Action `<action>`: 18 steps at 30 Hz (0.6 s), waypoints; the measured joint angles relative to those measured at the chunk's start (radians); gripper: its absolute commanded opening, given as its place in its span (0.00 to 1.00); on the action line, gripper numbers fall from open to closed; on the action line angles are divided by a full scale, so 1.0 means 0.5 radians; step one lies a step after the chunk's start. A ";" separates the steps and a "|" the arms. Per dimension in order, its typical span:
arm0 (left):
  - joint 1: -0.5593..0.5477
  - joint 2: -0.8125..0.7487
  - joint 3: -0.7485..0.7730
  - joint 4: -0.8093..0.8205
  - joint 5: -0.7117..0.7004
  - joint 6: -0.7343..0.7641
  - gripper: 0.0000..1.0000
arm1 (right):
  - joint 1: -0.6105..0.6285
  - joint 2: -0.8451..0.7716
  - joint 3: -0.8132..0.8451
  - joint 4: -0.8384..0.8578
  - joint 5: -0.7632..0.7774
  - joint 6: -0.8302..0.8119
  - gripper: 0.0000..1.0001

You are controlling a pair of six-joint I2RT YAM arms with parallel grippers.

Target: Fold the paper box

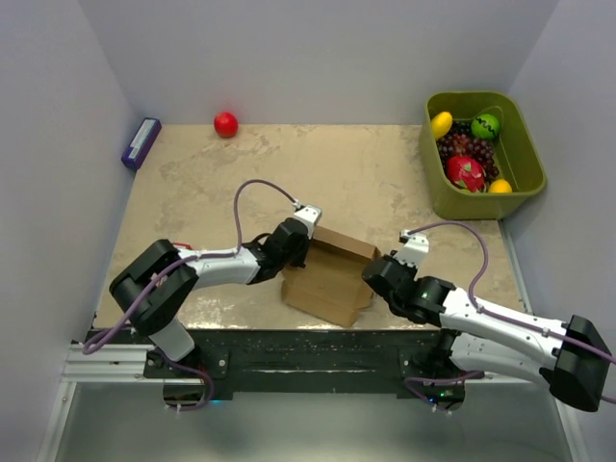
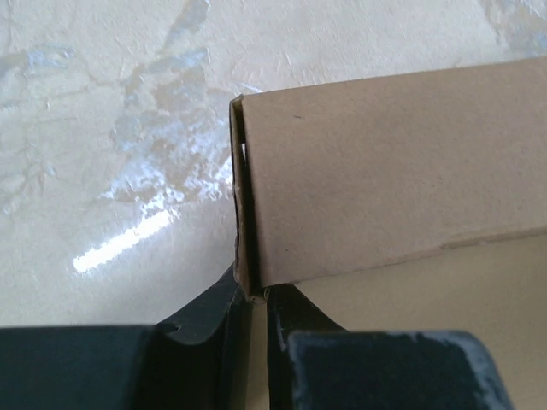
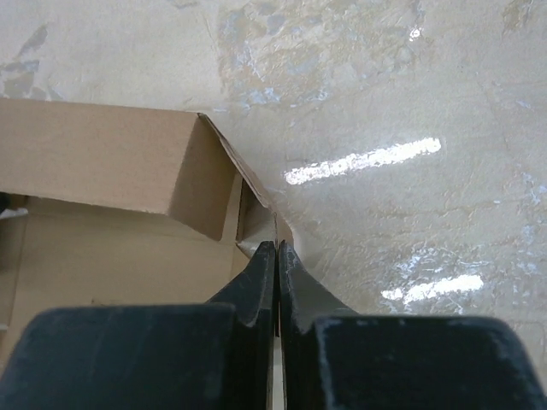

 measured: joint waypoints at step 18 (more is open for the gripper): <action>0.172 0.201 0.249 -0.040 -0.139 0.008 0.00 | 0.037 -0.071 -0.031 0.088 -0.034 0.038 0.00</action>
